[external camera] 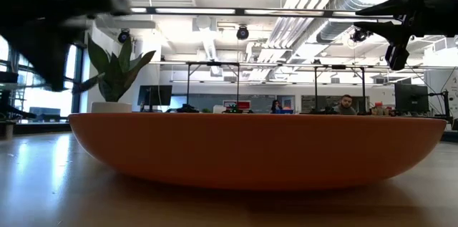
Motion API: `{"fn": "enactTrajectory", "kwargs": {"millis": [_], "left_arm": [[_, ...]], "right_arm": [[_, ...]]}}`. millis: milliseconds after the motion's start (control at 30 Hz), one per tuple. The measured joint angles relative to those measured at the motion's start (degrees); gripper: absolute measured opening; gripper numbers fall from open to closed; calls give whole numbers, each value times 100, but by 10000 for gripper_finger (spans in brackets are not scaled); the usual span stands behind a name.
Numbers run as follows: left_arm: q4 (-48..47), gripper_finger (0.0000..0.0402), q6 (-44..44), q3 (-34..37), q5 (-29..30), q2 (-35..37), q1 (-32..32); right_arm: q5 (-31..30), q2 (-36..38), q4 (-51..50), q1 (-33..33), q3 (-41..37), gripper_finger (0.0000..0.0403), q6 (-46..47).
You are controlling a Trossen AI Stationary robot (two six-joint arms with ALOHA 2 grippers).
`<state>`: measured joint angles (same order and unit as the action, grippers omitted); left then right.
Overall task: Pick and place plate/cup/fork/spoon on tray
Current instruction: Put the blue spoon on the left side of the pink tray
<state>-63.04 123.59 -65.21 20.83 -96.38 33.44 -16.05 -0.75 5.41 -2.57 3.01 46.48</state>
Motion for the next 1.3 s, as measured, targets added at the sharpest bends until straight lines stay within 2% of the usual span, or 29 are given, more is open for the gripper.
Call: {"fn": "enactTrajectory", "kwargs": {"millis": [167,300,533,900,1167,1300], "left_arm": [[15,2,-1088,-7,497,325,-702],[152,3,-2111,-7,547,510,-1316],[934,4,-3640,-9,620,610,-2368],[1826,5,-4980,-11,660,558,-3926],[1821,5,-5687,-11,321,525,-4741],[1970,5,-6015,-14,103,397,-5041]], "right_arm": [[-2,0,-2,0,0,74,0],[-2,0,-2,1,0,74,-28],[-4,1,-6,1,0,74,-26],[-4,0,-460,0,0,74,-7],[-61,-2,-562,2,0,74,0],[-282,-2,-560,0,0,74,88]]}}
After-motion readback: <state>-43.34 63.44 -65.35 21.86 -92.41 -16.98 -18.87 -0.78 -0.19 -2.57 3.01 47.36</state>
